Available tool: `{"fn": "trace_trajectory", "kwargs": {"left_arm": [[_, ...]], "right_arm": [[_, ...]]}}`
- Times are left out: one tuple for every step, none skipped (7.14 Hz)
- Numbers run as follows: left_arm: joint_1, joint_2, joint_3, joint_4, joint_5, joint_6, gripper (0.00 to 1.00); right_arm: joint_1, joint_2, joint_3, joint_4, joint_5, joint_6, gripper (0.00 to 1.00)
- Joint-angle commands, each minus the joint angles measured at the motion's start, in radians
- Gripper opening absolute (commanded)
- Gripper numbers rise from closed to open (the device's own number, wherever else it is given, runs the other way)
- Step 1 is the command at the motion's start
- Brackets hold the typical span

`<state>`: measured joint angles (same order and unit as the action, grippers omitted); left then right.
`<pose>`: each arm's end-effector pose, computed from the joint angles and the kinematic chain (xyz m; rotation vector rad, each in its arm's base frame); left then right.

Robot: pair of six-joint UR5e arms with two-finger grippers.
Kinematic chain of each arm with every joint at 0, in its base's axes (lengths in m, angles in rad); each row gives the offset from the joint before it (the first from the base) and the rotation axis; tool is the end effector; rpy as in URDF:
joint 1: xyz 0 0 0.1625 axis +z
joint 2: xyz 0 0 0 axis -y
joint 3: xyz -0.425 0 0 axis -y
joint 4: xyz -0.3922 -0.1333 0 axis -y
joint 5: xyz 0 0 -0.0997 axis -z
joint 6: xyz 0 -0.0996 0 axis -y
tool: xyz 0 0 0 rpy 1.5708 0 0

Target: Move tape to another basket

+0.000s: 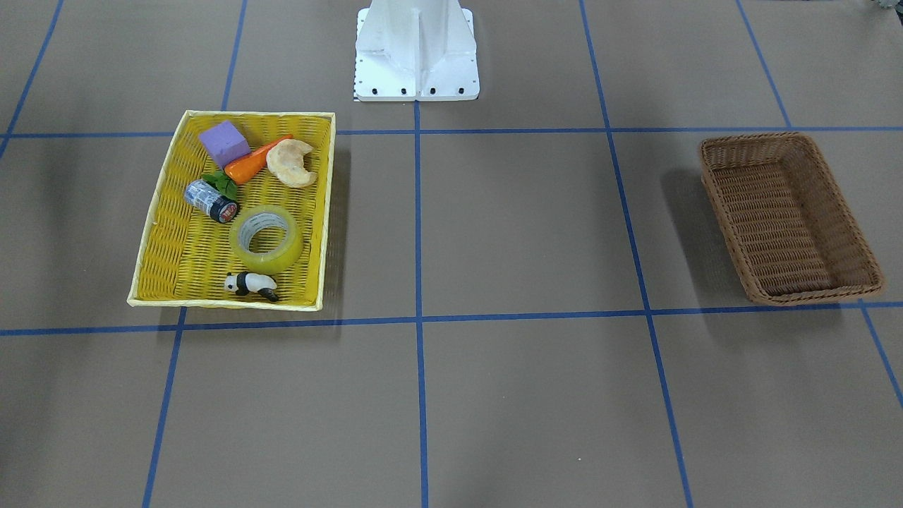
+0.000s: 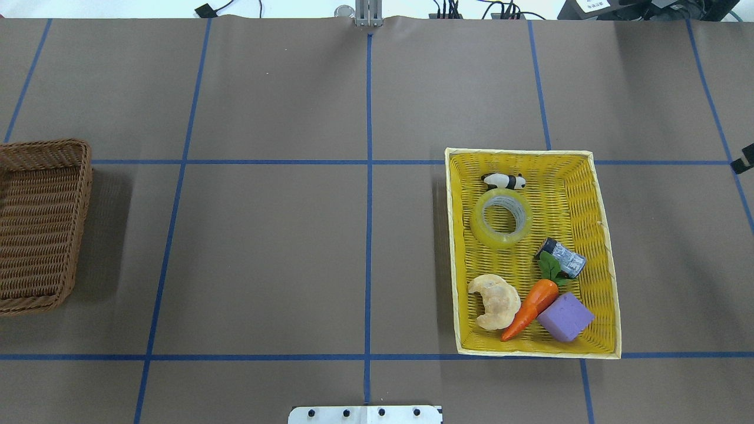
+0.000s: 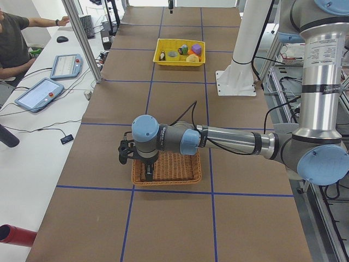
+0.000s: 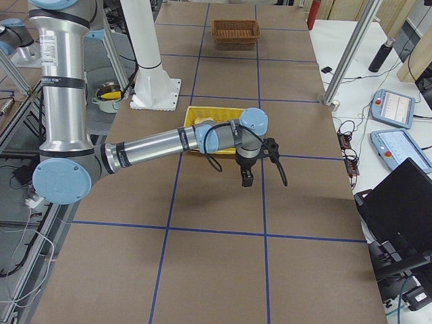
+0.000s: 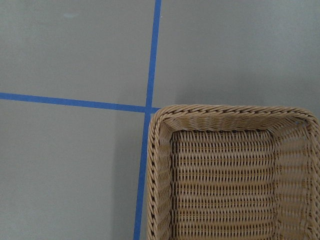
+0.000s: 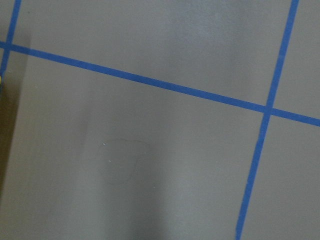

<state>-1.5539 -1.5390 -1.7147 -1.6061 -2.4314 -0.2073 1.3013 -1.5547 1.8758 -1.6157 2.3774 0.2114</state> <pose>-0.0496 -0.4853 0.5930 0.0413 0.8694 -0.1148 -0.0723 -0.4922 0.5028 0.0627 -0.8410 -0.1660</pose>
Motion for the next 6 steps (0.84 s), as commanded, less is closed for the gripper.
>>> {"fn": "trace_trajectory", "kwargs": {"left_arm": [[0.000, 0.000, 0.001, 0.000, 0.000, 0.000, 0.99], [0.000, 0.000, 0.001, 0.000, 0.000, 0.002, 0.99], [0.000, 0.002, 0.000, -0.003, 0.000, 0.002, 0.99], [0.000, 0.002, 0.001, -0.003, 0.002, 0.002, 0.99], [0.000, 0.002, 0.003, -0.002, 0.002, 0.002, 0.99], [0.000, 0.004, 0.003, -0.003, 0.003, 0.003, 0.99]], "right_arm": [[-0.114, 0.066, 0.028, 0.000, 0.000, 0.146, 1.00], [-0.173, 0.088, 0.045, 0.000, -0.004, 0.204, 1.00], [-0.241, 0.108, 0.046, 0.048, -0.021, 0.289, 1.00], [-0.329, 0.108, 0.039, 0.145, -0.074, 0.392, 1.00], [-0.417, 0.116, 0.010, 0.237, -0.133, 0.476, 0.99], [-0.451, 0.170, -0.050, 0.285, -0.139, 0.485, 0.98]]}}
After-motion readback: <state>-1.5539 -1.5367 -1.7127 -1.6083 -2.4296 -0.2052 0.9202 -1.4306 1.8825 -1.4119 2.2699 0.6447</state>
